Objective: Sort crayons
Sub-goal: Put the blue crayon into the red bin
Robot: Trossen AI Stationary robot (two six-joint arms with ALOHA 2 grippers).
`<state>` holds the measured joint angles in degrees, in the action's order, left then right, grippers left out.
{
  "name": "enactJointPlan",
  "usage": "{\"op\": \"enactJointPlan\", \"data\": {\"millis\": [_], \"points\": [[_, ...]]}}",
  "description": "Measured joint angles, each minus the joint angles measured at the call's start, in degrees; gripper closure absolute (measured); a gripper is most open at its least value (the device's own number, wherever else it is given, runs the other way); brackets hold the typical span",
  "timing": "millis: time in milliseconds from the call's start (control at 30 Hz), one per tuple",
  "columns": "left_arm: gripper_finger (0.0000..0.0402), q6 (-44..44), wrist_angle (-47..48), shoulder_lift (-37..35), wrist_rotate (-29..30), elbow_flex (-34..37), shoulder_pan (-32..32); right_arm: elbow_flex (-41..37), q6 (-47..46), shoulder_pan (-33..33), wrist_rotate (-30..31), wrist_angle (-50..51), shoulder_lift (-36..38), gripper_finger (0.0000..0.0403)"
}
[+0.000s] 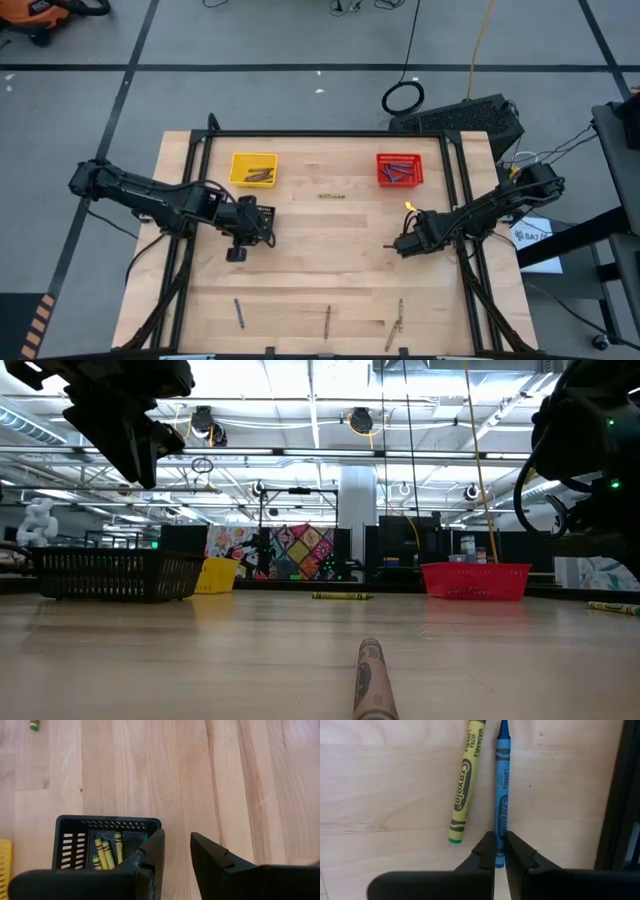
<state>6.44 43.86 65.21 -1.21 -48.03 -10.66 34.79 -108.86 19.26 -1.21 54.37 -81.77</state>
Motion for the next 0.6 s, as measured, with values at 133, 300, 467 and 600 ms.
{"op": "enactJointPlan", "data": {"millis": [133,300,467,600], "points": [[0.0310,-0.85,0.04,0.00,0.00,0.00,0.00,2.55,-0.09,0.02,1.39,2.39,1.08,0.0401],[0.0310,-0.85,0.15,0.00,0.00,0.00,0.02,4.60,-0.12,0.76,3.86,4.23,2.90,0.0401],[0.0310,-0.85,0.15,0.00,0.00,0.00,0.02,4.91,-0.18,1.04,5.94,4.72,5.37,0.0401],[0.0310,-0.88,0.15,0.00,0.00,0.00,0.02,4.91,-0.14,1.01,10.14,4.96,7.74,0.0401]]}}
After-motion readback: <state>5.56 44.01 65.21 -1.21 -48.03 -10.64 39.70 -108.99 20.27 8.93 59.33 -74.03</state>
